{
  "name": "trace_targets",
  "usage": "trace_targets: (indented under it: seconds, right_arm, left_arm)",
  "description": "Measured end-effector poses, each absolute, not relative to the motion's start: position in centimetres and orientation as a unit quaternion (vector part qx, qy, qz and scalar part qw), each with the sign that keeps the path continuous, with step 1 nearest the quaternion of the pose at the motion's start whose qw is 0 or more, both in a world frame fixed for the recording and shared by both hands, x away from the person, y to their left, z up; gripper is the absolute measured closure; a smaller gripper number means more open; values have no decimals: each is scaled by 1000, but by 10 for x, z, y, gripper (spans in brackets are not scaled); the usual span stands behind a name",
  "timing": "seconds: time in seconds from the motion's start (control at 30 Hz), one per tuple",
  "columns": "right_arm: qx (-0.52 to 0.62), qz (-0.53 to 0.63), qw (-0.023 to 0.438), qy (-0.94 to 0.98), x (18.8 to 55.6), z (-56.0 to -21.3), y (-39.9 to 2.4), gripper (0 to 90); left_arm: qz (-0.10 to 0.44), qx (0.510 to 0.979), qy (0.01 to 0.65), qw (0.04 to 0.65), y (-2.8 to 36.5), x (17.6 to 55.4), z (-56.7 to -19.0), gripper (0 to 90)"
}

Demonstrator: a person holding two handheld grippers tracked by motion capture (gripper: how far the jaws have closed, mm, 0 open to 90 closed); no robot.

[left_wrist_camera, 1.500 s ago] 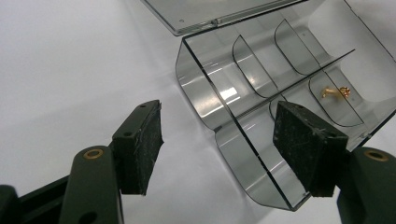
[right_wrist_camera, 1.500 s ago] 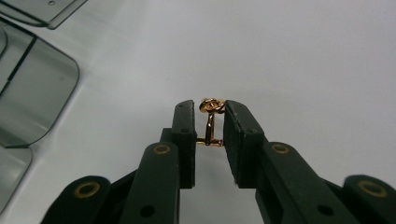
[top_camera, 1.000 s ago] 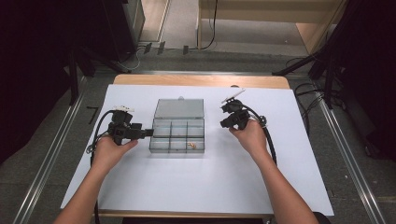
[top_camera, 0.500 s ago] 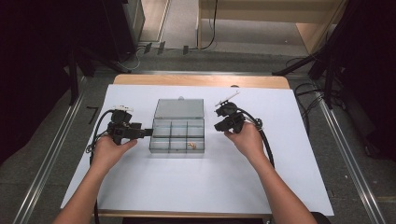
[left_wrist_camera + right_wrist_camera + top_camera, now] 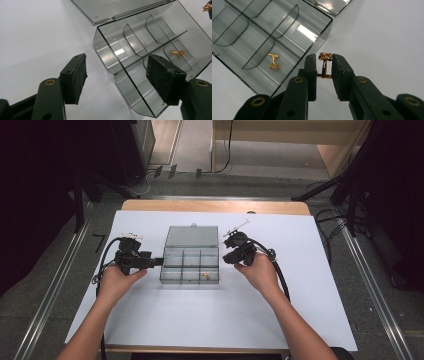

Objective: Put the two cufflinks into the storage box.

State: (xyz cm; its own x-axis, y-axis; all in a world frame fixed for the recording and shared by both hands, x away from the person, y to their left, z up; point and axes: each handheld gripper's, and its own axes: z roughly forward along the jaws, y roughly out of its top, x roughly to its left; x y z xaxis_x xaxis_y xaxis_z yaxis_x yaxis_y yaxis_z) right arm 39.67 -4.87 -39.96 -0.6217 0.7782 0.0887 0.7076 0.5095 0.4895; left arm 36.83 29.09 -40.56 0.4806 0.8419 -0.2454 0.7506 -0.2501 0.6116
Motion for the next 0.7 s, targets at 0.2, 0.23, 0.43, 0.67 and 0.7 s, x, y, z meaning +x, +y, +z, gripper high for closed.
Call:
trace_targets:
  seconds: [0.2, 0.23, 0.43, 0.67, 0.7]
  right_arm:
    - [418, 250, 68, 871, 393, -397, -40, 763]
    - [416, 252, 66, 871, 392, -397, -38, 763]
    - [401, 253, 63, 878, 391, -396, -28, 763]
    - [391, 252, 58, 883, 389, -398, -18, 763]
    - [390, 251, 57, 884, 389, -398, -17, 763]
  left_arm:
    - [69, 787, 507, 345, 293, 366, -405, 339]
    - [71, 786, 509, 345, 294, 365, -406, 339]
    - [72, 784, 514, 342, 300, 360, -406, 339]
    - [74, 780, 518, 343, 304, 358, -405, 339]
    - [74, 780, 518, 343, 304, 358, -405, 339]
